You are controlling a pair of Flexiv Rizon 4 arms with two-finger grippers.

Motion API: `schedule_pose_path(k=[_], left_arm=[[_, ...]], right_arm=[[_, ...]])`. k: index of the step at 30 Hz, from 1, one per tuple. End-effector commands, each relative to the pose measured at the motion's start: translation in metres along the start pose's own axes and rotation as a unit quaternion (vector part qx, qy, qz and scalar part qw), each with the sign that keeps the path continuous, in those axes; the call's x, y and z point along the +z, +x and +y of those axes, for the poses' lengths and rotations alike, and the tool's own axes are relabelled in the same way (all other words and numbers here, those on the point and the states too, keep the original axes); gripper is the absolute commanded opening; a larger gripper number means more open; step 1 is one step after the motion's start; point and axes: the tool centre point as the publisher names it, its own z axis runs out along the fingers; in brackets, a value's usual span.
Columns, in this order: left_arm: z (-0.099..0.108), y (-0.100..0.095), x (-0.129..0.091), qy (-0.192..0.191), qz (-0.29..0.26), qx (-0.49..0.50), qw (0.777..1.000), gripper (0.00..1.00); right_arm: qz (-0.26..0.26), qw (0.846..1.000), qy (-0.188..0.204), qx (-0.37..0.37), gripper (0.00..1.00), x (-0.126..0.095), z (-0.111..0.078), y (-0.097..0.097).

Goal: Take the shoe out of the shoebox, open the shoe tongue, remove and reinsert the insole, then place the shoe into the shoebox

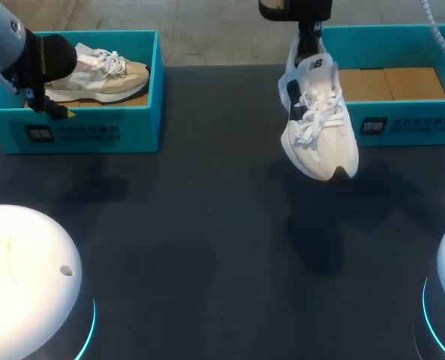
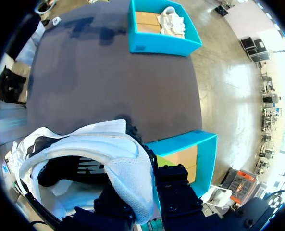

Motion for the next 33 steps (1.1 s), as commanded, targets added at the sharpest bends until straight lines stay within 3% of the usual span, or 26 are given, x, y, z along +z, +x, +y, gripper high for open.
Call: schedule_pose_path(k=[1, 11, 17, 33], left_arm=[[0.000, 0.001, 0.000, -0.002, 0.000, 0.000, 1.000, 1.00], [0.000, 0.001, 0.000, -0.002, 0.000, 0.000, 1.000, 1.00], [0.000, 0.001, 0.000, -0.002, 0.000, 0.000, 1.000, 1.00], [0.000, 0.001, 0.000, -0.002, 0.000, 0.000, 1.000, 1.00]], right_arm=[[0.009, 1.000, -0.001, -0.002, 0.00, 0.001, -0.010, -0.009], [0.016, 1.000, -0.009, -0.018, 0.00, 0.009, -0.051, -0.031], [0.027, 1.000, -0.014, 0.005, 0.00, 0.022, -0.085, -0.054], [0.027, 1.000, -0.014, 0.005, 0.00, 0.022, -0.085, -0.054]])
